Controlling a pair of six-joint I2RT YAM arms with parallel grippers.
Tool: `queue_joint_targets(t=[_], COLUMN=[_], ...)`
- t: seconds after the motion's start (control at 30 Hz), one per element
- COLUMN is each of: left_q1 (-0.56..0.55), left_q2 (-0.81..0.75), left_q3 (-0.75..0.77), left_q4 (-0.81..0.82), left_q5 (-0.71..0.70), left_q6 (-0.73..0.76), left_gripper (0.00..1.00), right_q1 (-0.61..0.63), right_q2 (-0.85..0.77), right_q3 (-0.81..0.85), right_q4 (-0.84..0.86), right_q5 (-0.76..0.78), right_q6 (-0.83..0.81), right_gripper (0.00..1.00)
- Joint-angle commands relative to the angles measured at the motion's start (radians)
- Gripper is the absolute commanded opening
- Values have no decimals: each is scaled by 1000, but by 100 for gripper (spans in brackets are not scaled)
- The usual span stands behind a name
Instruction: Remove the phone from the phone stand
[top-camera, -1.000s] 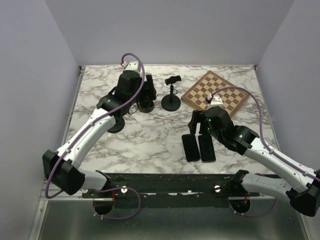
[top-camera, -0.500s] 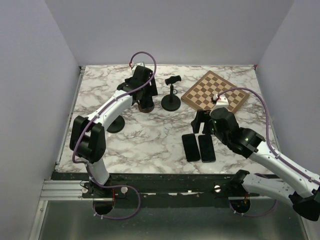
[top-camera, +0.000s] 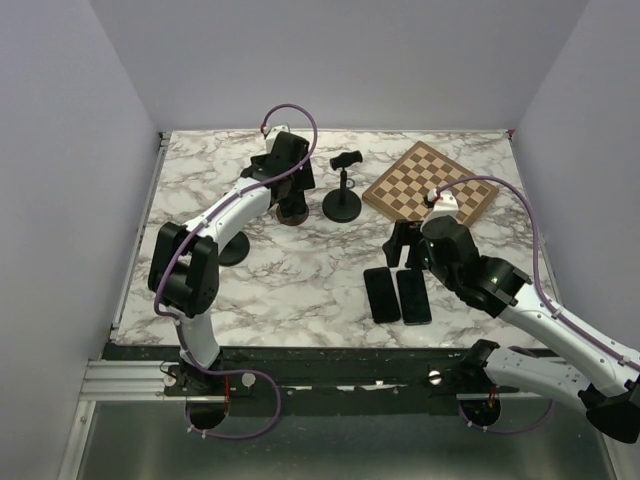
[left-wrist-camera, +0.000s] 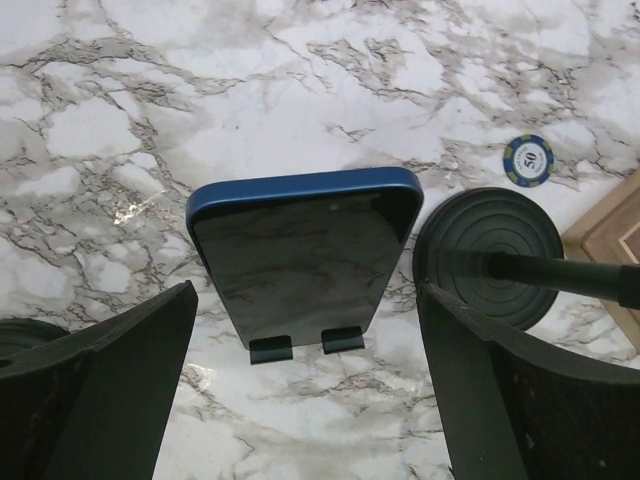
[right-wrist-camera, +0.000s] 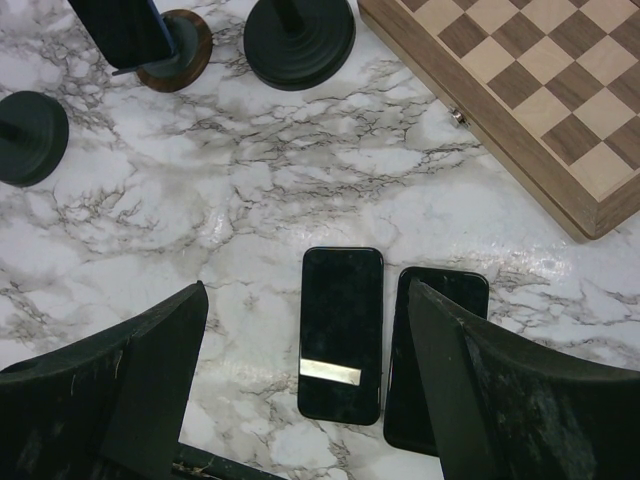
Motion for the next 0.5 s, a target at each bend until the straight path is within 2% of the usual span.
queue_joint_targets(t=[0.0, 0.2, 0.47], left_q1=[7, 6, 5], left_q2=[16, 39, 76], left_q3=[22, 19, 50], left_q4=[-7, 19, 33], left_q5=[-73, -71, -62], left_q6=[9, 9, 5], left_gripper=[99, 98, 91], right_q1=[6, 6, 6], right_q2=[-9, 3, 5], right_q3=[-11, -6, -6], right_q4=[-28, -24, -21], right_q5=[25, 17, 14], right_q6=[7, 6, 6], right_gripper=[88, 89, 89])
